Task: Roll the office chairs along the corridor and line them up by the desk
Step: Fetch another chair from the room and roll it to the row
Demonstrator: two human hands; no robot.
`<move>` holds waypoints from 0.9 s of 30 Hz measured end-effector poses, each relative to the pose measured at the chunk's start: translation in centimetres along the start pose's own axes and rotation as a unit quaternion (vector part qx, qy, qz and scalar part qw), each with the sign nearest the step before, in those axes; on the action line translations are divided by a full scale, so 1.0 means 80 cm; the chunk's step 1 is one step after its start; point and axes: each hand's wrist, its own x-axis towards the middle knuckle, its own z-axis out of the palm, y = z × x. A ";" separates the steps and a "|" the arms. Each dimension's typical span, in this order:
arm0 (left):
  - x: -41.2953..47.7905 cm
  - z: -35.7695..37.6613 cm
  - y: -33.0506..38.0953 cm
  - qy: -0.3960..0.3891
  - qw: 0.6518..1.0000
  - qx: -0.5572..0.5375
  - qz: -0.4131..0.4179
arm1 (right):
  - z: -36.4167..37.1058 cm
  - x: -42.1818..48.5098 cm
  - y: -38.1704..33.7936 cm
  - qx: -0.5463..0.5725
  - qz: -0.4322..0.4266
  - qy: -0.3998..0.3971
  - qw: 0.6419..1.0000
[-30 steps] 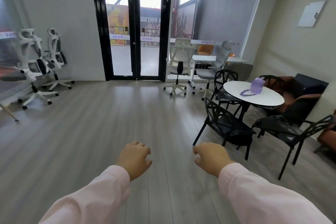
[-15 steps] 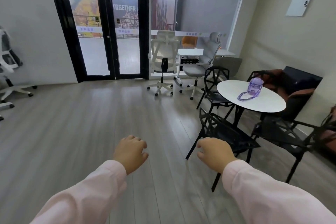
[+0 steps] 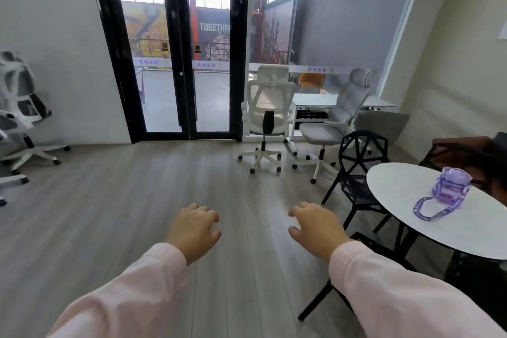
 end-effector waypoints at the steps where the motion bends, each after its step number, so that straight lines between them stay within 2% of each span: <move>1: 0.026 0.005 -0.006 -0.001 1.000 0.002 -0.004 | 0.006 0.028 0.006 0.004 -0.001 -0.004 1.000; 7: 0.202 0.033 -0.048 -0.004 1.000 0.009 0.004 | 0.034 0.190 0.053 -0.007 -0.013 0.002 1.000; 17: 0.561 0.046 -0.140 0.024 0.999 -0.002 0.041 | 0.032 0.522 0.136 -0.028 0.046 0.019 0.998; 27: 0.875 0.097 -0.140 0.016 0.996 0.003 0.086 | 0.072 0.776 0.259 -0.007 0.082 0.008 0.997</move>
